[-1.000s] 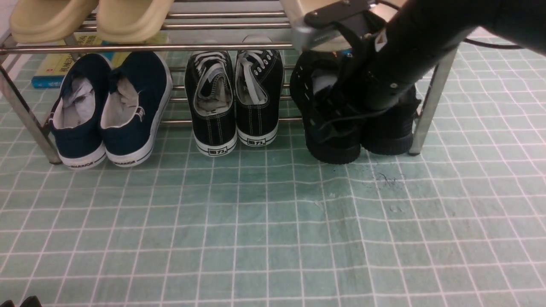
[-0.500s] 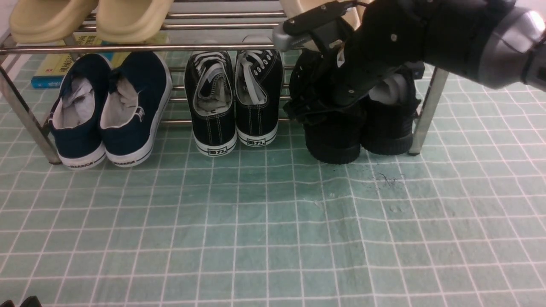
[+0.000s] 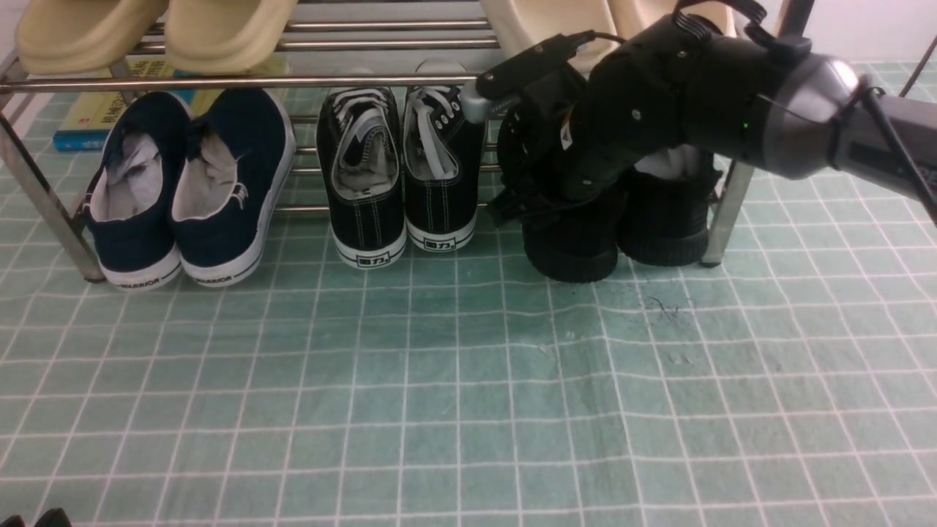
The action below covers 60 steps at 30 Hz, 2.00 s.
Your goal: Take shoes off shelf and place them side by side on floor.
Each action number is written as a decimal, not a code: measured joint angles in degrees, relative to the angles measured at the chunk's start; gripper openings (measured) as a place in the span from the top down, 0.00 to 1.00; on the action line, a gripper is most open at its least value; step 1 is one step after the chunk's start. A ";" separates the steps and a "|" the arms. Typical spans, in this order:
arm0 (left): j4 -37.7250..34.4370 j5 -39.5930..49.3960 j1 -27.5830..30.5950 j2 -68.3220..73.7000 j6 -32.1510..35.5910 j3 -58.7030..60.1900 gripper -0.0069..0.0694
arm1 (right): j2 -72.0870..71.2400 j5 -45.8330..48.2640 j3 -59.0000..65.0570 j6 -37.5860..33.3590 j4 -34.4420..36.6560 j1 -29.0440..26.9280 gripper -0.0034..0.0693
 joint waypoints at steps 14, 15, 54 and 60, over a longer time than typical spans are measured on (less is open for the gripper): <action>0.00 0.00 0.00 0.00 0.00 0.00 0.59 | -3.41 7.60 -0.12 0.25 1.59 0.00 0.95; 0.00 0.00 0.00 0.00 0.00 0.00 0.59 | -4.09 9.22 -0.12 0.25 2.14 0.00 0.95; 0.00 0.00 0.00 0.00 0.00 0.00 0.59 | -31.25 32.44 13.03 3.77 17.19 20.39 0.94; 0.00 0.00 0.00 0.00 0.00 0.00 0.59 | -23.96 32.19 13.37 10.08 7.77 23.49 0.93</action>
